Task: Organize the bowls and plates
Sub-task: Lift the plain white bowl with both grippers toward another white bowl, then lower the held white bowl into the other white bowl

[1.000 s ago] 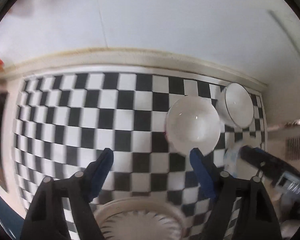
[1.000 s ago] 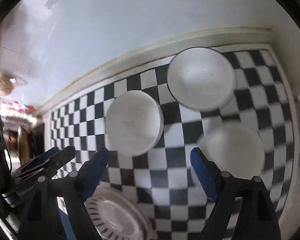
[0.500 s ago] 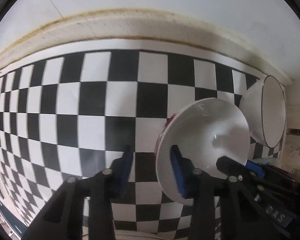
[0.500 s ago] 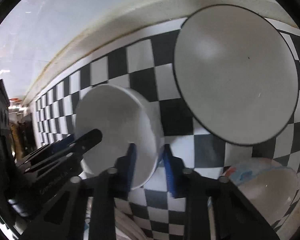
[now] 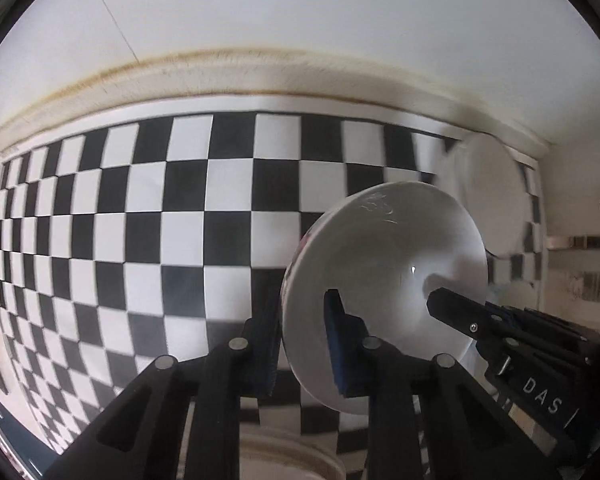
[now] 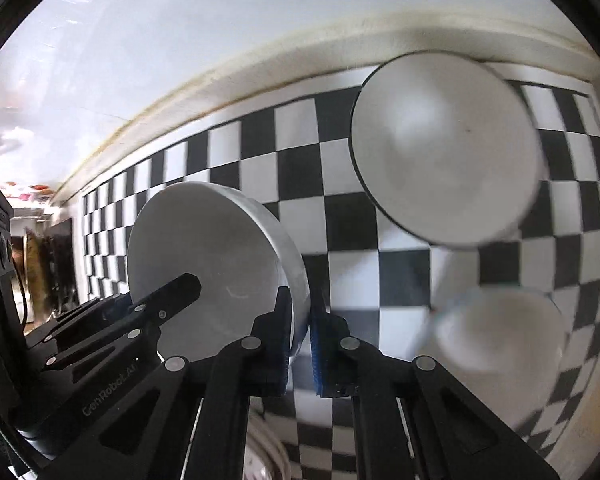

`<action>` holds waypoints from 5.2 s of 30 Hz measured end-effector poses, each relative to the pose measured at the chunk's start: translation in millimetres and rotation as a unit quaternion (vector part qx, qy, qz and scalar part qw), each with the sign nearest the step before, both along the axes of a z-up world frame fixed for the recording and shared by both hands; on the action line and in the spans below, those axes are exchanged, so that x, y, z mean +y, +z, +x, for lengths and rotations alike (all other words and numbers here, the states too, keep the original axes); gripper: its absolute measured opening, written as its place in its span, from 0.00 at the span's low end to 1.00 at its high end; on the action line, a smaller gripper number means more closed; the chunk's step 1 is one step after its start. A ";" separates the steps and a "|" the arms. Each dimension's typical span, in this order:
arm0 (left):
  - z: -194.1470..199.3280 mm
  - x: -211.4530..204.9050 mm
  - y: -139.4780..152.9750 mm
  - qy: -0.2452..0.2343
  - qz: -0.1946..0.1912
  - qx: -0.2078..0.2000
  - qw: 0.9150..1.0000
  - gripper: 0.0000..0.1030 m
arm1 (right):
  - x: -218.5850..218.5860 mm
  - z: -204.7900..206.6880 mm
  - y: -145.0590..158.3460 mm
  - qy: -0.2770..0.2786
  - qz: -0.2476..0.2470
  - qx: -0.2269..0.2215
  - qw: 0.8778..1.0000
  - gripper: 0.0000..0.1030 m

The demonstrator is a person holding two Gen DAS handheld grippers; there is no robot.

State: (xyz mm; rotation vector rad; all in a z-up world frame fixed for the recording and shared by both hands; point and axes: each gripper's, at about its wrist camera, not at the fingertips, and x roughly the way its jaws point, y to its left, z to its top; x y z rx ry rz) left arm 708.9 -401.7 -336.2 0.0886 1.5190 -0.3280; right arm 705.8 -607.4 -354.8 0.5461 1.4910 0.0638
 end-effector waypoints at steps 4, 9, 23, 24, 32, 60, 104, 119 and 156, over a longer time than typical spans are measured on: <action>-28.6 -3.7 37.7 -0.021 0.000 -0.030 0.999 0.18 | -2.2 -31.7 38.2 -0.002 -0.006 -0.023 1.000 0.10; -70.4 -20.5 68.8 -0.059 -0.011 -0.045 0.997 0.18 | -15.3 -85.0 74.9 -0.013 -0.017 -0.040 0.999 0.10; -186.4 -63.1 11.4 -0.130 -0.010 0.042 0.991 0.18 | -59.4 -238.5 29.2 -0.062 -0.003 0.027 0.998 0.10; -191.2 -66.0 -0.6 -0.134 -0.004 0.052 0.990 0.18 | -60.9 -245.9 14.7 -0.065 -0.003 0.037 0.997 0.10; -208.8 -85.0 -57.7 -0.154 0.038 0.087 0.983 0.18 | -69.6 -268.5 -42.0 -0.072 -0.002 0.074 0.995 0.10; -203.9 -47.6 25.1 -0.126 0.040 0.050 0.990 0.20 | -89.1 -257.7 7.8 -0.067 -0.020 0.039 0.997 0.20; 77.8 -163.0 -42.4 -0.087 -0.011 0.045 0.995 0.24 | -181.9 7.4 -62.4 -0.142 0.087 0.031 0.986 0.16; 63.4 -158.0 4.8 -0.096 -0.026 0.003 0.995 0.24 | -164.0 -5.8 -27.2 -0.122 0.054 0.007 0.991 0.12; -180.9 -67.7 33.4 -0.181 -0.046 0.036 0.982 0.24 | -79.3 -281.1 8.6 -0.125 0.051 0.020 0.991 0.12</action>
